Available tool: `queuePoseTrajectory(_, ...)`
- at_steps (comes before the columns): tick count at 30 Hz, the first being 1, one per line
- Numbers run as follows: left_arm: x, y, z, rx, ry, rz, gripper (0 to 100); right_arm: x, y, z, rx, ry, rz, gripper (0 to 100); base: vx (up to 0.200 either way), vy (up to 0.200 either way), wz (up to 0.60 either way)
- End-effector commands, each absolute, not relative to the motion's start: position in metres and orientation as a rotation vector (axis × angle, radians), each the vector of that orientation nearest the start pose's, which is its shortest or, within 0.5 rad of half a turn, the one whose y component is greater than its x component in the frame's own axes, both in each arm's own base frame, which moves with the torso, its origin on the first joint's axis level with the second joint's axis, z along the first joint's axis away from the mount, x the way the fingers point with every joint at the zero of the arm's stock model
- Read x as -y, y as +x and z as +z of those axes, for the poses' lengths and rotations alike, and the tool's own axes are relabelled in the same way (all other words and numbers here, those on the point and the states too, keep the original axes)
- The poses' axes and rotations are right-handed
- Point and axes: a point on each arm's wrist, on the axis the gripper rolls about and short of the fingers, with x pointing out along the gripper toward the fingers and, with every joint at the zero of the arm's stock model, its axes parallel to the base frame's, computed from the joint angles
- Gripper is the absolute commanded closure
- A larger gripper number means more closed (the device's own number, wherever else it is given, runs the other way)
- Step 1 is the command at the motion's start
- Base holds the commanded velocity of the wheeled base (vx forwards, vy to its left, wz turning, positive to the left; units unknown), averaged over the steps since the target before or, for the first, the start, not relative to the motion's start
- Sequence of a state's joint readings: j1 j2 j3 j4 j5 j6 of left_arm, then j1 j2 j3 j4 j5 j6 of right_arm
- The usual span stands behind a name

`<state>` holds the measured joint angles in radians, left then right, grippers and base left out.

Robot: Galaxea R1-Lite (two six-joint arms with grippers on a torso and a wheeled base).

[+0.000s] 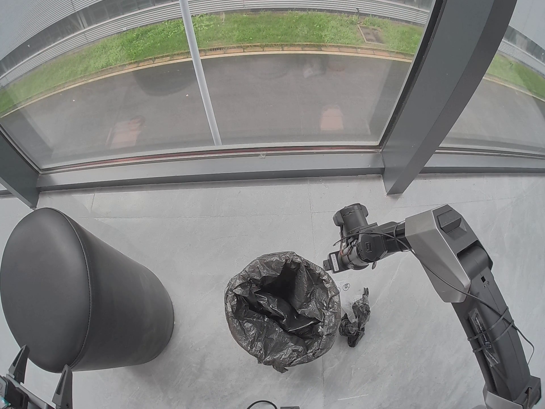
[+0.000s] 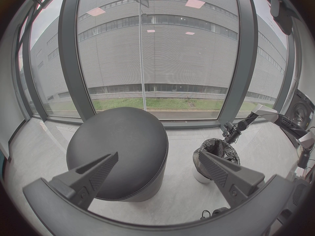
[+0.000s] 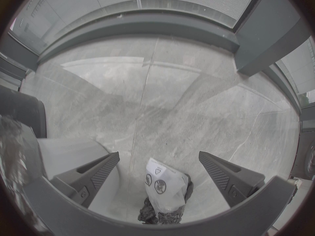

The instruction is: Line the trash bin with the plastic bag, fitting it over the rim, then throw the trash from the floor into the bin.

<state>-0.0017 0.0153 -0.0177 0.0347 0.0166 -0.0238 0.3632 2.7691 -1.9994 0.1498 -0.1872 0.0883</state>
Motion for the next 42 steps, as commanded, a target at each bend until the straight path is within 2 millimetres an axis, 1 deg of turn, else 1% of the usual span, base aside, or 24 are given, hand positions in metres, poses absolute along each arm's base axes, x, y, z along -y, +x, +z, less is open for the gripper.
queuePoseTrajectory(1, 0.0, -0.024, 0.075, -0.026, -0.024, 0.016, 0, -0.178, 0.483, -0.066, -0.964, -0.188, 0.114, 0, 0.0, 0.0, 0.0)
queuePoseTrajectory(13, 0.0, -0.024, 0.075, -0.026, -0.024, 0.016, 0, -0.174, 0.482, -0.067, -0.984, -0.194, 0.094, 0, 0.0, 0.0, 0.0)
queuePoseTrajectory(17, 0.0, -0.024, 0.075, -0.026, -0.024, 0.016, 0, -0.173, 0.481, -0.071, -1.001, -0.208, 0.09, 0, 0.0, 0.0, 0.0)
queuePoseTrajectory(18, 0.0, -0.024, 0.075, -0.024, -0.024, 0.016, 0, -0.172, 0.479, -0.075, -1.025, -0.215, 0.088, 0, 0.0, 0.0, 0.0)
queuePoseTrajectory(24, 0.0, -0.024, 0.075, -0.024, -0.023, 0.016, 0, -0.172, 0.475, -0.084, -1.062, -0.231, 0.089, 0, 0.0, 0.0, 0.0)
queuePoseTrajectory(26, 0.0, -0.024, 0.075, -0.024, -0.023, 0.016, 0, -0.171, 0.474, -0.091, -1.082, -0.239, 0.089, 0, 0.0, 0.0, 0.0)
queuePoseTrajectory(28, 0.0, -0.024, 0.075, -0.026, -0.024, 0.016, 0, -0.17, 0.471, -0.102, -1.106, -0.248, 0.088, 0, 0.0, 0.0, 0.0)
queuePoseTrajectory(29, 0.0, -0.024, 0.075, -0.026, -0.024, 0.016, 0, -0.17, 0.471, -0.102, -1.107, -0.248, 0.088, 0, 0.0, 0.0, 0.0)
queuePoseTrajectory(30, 0.0, -0.024, 0.075, -0.026, -0.024, 0.016, 0, -0.169, 0.469, -0.113, -1.13, -0.256, 0.085, 0, 0.0, 0.0, 0.0)
queuePoseTrajectory(31, 0.0, -0.024, 0.075, -0.024, -0.024, 0.016, 0, -0.169, 0.467, -0.117, -1.146, -0.26, 0.083, 0, 0.0, 0.0, 0.0)
queuePoseTrajectory(35, 0.0, -0.024, 0.075, -0.024, -0.023, 0.016, 0, -0.166, 0.461, -0.129, -1.204, -0.275, 0.077, 0, 0.0, 0.0, 0.0)
queuePoseTrajectory(42, 0.0, -0.024, 0.075, -0.026, -0.023, 0.016, 0, -0.167, 0.46, -0.13, -1.215, -0.279, 0.067, 0, 0.0, 0.0, 0.0)
